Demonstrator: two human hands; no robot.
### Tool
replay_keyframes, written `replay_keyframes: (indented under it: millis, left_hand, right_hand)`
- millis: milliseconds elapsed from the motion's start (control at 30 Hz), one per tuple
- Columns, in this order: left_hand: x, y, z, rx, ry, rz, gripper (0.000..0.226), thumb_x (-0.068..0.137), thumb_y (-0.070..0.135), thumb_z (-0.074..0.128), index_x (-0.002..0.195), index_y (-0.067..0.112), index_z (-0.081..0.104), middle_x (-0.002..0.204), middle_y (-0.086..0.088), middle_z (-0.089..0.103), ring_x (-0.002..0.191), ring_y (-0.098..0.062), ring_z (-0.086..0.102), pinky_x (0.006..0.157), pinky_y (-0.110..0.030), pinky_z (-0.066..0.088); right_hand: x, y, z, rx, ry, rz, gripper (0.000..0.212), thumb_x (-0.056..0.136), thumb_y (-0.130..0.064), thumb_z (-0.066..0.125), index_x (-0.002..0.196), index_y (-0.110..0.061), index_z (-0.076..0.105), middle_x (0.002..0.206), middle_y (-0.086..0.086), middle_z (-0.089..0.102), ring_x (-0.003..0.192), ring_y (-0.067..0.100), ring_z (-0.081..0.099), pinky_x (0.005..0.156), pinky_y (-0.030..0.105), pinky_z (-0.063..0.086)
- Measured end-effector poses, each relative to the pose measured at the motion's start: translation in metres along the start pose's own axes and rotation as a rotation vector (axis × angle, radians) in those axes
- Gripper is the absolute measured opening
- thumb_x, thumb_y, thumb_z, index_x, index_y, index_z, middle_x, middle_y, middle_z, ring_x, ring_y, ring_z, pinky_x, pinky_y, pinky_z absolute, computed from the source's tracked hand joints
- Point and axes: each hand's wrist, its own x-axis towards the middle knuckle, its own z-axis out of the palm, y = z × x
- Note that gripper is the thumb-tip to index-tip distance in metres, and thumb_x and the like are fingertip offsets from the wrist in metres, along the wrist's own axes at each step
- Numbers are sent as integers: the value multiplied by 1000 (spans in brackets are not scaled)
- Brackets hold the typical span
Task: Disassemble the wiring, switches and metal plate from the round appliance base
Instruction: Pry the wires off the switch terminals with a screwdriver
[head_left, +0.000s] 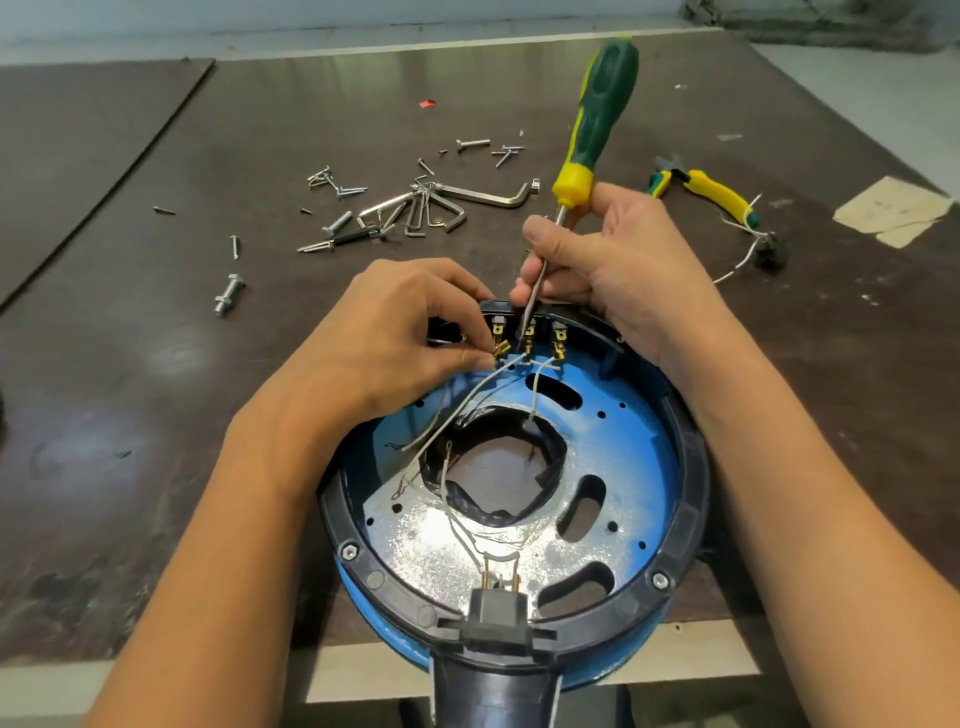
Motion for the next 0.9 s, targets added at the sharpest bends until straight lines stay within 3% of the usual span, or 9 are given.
replay_keyframes:
  millis: [167, 367, 500, 700, 900]
  left_hand:
    - [0, 0, -2, -45, 5, -39, 9, 73, 31, 86, 79, 28, 80, 109, 14, 67, 99, -3, 63, 91, -35, 49]
    - [-1, 2, -1, -93, 0, -72, 13, 70, 26, 88, 79, 26, 79, 107, 13, 66, 99, -1, 62, 93, -30, 48]
    - [-1, 2, -3, -106, 61, -113, 27, 61, 28, 93, 75, 26, 70, 104, 13, 65, 100, -2, 61, 88, -14, 46]
    - [-4, 4, -14, -41, 81, -166, 30, 59, 33, 92, 72, 26, 65, 97, 9, 66, 95, -7, 63, 86, -34, 55]
    - [-12, 1, -23, -22, 77, -184, 19, 65, 34, 88, 76, 25, 75, 94, 11, 68, 88, -3, 63, 77, -27, 56]
  right_hand:
    - [-4, -1, -1, 158, 16, -54, 17, 100, -4, 61, 96, -12, 47, 70, 9, 72, 69, 29, 78, 60, 23, 59]
    - [-7, -3, 1, 164, -15, -157, 19, 100, 0, 60, 97, -12, 44, 74, 15, 69, 68, 31, 77, 59, 25, 58]
    - [-7, -1, 2, 112, -28, -198, 20, 99, 3, 60, 98, -10, 45, 75, 20, 66, 67, 34, 75, 63, 32, 61]
    - [-9, 0, 3, 17, -170, -292, 23, 95, 7, 64, 99, -9, 48, 81, 25, 69, 81, 39, 76, 77, 40, 62]
    - [-11, 1, 1, -92, -197, -390, 23, 96, -1, 68, 102, -12, 47, 82, 15, 77, 87, 38, 77, 92, 53, 59]
